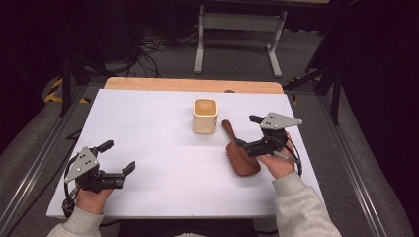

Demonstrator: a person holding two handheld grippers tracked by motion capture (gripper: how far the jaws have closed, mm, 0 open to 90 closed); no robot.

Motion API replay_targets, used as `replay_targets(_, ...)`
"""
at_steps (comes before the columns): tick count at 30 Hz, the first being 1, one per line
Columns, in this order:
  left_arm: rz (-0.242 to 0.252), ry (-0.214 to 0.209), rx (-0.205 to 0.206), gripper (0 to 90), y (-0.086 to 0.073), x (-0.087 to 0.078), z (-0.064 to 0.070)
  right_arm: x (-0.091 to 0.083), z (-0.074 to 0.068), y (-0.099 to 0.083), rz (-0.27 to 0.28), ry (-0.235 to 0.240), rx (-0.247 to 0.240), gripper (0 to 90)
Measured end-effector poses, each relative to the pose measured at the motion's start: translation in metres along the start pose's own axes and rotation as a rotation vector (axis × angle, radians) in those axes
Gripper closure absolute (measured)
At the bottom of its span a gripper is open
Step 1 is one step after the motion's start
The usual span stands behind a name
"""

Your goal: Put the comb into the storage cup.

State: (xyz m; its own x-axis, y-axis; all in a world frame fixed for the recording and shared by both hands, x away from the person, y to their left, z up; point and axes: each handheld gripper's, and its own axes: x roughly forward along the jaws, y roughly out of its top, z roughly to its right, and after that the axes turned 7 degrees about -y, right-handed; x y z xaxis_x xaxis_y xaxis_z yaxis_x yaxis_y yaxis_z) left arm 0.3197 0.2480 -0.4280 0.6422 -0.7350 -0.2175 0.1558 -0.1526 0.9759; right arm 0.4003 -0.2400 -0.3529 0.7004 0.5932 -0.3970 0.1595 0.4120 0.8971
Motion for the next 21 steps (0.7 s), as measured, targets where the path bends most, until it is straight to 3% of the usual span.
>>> replay_targets(21, -0.006, -0.003, -0.001, 0.1, -0.001, 0.001, -0.001, 0.028, 0.019, 0.018, -0.033, 0.026, 0.001, 8.7)
